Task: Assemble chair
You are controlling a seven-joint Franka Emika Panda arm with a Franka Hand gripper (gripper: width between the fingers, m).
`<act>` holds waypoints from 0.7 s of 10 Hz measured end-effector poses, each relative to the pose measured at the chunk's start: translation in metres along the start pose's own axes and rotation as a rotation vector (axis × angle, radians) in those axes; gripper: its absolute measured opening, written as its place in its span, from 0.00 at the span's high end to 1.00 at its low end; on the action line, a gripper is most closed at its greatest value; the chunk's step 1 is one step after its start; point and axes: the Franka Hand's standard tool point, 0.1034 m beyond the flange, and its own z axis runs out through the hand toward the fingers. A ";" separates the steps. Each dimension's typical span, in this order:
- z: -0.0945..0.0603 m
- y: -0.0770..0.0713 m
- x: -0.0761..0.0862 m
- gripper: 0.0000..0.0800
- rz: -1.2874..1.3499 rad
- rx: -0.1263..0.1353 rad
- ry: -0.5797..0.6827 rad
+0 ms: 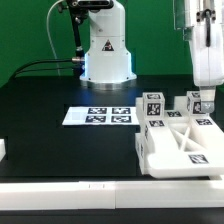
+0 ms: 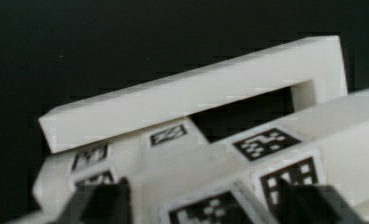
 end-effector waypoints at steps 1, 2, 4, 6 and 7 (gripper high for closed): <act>0.000 0.000 0.000 0.38 -0.004 0.000 0.000; 0.000 0.000 0.000 0.24 -0.008 0.000 0.000; 0.000 0.000 0.000 0.20 -0.011 -0.001 0.001; 0.000 -0.001 0.001 0.19 -0.027 0.003 0.000; -0.002 -0.001 0.003 0.19 -0.041 0.015 -0.005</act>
Offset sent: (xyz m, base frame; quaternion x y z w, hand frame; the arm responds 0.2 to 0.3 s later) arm 0.0000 0.0000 0.0000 0.0000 0.0000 0.0000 1.0000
